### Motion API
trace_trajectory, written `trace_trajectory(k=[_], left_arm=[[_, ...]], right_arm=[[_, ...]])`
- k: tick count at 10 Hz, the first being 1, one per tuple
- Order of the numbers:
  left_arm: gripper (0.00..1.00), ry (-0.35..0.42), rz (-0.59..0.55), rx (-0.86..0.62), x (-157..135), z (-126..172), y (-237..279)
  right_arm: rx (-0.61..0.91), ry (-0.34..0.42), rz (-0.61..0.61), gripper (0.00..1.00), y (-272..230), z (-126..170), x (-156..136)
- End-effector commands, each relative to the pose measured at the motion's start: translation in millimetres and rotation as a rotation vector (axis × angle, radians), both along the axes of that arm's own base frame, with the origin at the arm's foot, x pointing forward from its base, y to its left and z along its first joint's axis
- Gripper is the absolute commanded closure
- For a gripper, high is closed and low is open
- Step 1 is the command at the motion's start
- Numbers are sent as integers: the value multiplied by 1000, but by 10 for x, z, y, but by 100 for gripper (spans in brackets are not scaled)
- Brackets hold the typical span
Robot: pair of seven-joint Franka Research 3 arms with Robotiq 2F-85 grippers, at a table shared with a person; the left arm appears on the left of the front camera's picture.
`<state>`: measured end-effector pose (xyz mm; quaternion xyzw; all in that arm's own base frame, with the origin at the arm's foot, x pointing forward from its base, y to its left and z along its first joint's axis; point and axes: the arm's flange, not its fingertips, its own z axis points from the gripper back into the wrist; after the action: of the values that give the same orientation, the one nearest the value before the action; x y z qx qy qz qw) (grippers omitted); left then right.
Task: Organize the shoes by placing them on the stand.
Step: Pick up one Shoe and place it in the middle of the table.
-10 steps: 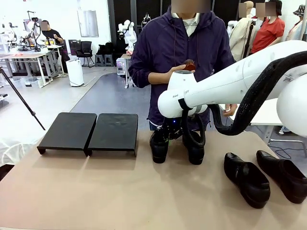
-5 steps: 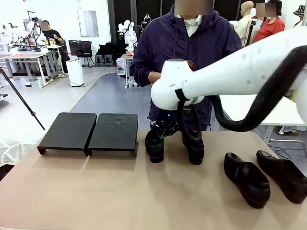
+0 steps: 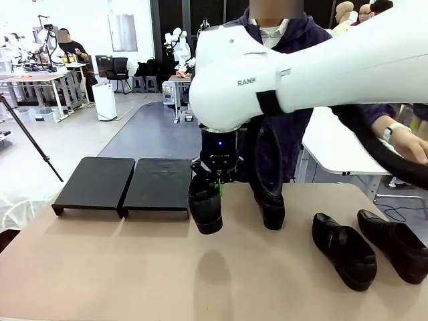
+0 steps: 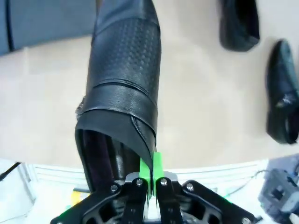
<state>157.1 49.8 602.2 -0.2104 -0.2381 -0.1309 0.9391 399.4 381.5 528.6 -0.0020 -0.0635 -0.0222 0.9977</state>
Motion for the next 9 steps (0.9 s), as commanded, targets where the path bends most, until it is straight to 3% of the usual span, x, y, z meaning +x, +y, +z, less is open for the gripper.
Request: trace_trajectory(k=[1, 2, 3, 5, 6, 7, 9], left_arm=[[0, -2, -10, -4, -1, 6, -8], [0, -2, -10, -4, -1, 6, -8], [0, -2, -10, -4, -1, 6, -8], [0, -2, -10, -4, -1, 6, -8], [0, -2, -10, -4, -1, 6, -8], [0, -2, -10, -4, -1, 6, -8], [0, -2, -10, -4, -1, 6, -8]], right_arm=[[-23, -75, -102, 100, -135, -23, -521], [-16, -76, -119, 100, -187, -24, -502], [-7, -27, -35, 100, -10, 75, -323], [-7, -27, -35, 100, -10, 75, -323], [-25, -37, -65, 100, -55, 24, -505], [-28, -51, 1, 100, 148, -176, -626], [3, -75, -14, 100, 459, -615, -848]])
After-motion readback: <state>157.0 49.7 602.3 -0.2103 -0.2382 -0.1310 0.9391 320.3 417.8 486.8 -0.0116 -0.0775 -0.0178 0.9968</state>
